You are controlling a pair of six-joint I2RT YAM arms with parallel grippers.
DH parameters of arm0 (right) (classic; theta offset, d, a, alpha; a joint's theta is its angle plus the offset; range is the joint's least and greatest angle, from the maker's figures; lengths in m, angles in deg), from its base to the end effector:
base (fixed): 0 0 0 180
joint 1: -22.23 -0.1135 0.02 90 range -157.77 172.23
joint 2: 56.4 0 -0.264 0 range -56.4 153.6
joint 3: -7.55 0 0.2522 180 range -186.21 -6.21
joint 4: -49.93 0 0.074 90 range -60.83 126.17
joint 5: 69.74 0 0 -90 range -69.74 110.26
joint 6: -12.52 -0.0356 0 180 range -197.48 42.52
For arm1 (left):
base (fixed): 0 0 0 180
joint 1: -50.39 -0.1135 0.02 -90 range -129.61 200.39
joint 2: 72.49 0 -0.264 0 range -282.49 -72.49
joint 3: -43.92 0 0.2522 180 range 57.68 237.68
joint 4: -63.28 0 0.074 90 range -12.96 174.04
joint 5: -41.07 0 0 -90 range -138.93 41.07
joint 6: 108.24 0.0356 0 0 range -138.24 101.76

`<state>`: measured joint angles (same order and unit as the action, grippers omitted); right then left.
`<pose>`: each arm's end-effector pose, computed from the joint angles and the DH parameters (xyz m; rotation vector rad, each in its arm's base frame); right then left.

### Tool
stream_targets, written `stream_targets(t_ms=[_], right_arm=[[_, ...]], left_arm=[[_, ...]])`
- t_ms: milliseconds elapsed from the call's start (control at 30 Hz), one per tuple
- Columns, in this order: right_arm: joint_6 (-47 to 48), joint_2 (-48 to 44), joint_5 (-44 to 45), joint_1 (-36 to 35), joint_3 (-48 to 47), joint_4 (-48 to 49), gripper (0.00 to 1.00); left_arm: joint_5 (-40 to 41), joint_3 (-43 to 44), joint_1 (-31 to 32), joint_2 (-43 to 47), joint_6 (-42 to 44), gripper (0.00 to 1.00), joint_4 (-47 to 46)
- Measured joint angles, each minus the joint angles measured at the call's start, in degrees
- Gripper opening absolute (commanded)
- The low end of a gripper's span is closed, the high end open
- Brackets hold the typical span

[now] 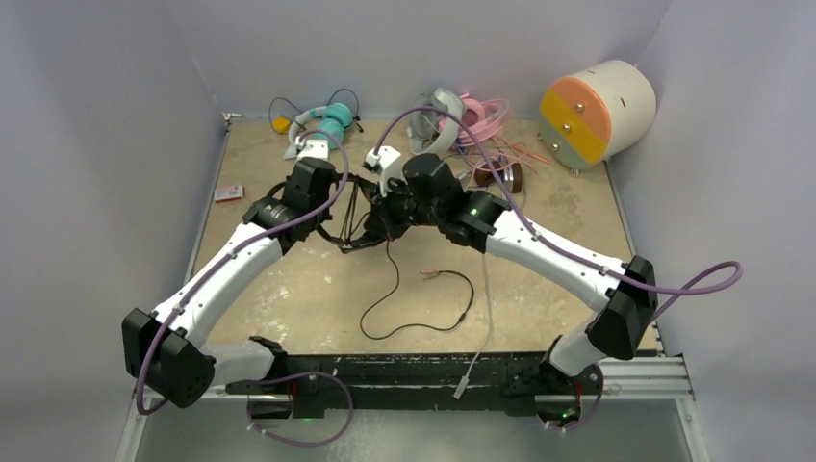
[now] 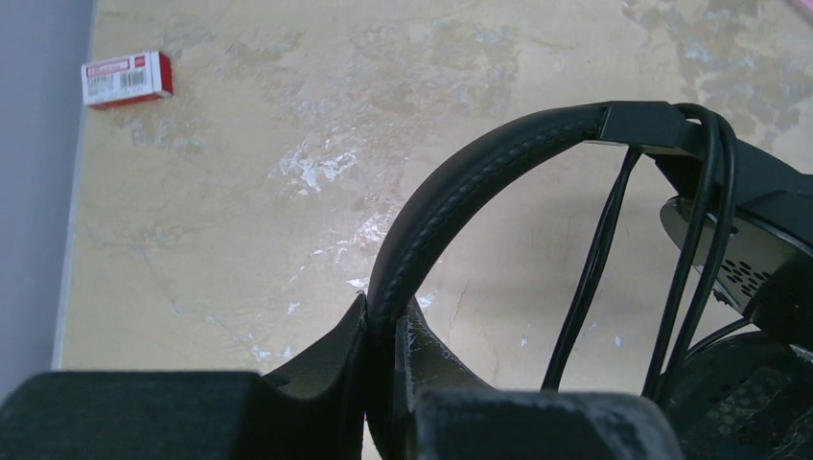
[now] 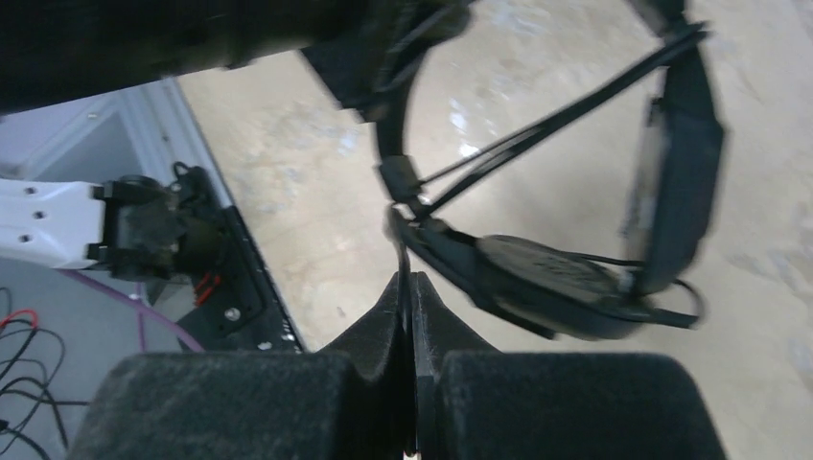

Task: Wrap the headphones
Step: Wrap the headphones cable around the headphones.

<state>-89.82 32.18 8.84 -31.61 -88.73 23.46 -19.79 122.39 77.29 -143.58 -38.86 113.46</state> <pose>0.2106 0.3001 0.3762 -0.8459 1.8267 0.9535 0.2412 -0.1029 0.3242 -0.1287 2.2057 0.1358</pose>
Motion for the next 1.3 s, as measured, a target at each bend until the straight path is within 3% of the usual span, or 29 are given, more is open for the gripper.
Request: stream_targets(t_ms=[300,400,633,933,1300], right_arm=[[5.0,0.4,7.7,4.4,-2.3,-11.2,0.06],[6.4,0.4,11.4,4.6,-2.3,-12.1,0.11],[7.7,0.9,16.3,8.5,-2.3,-13.1,0.12],[7.7,1.5,14.9,14.8,-1.7,-12.7,0.15],[6.7,6.8,6.1,22.0,-0.5,-9.6,0.11]], left_arm=[[3.8,0.0,8.1,-2.5,6.4,0.00,-1.3],[2.2,0.0,8.5,-2.9,8.5,0.00,-0.7],[-0.9,0.0,8.5,-2.9,10.4,0.00,-0.7],[-4.5,0.0,8.9,-3.0,11.0,0.00,-0.5],[-16.7,0.9,8.9,-1.6,11.1,0.00,3.0]])
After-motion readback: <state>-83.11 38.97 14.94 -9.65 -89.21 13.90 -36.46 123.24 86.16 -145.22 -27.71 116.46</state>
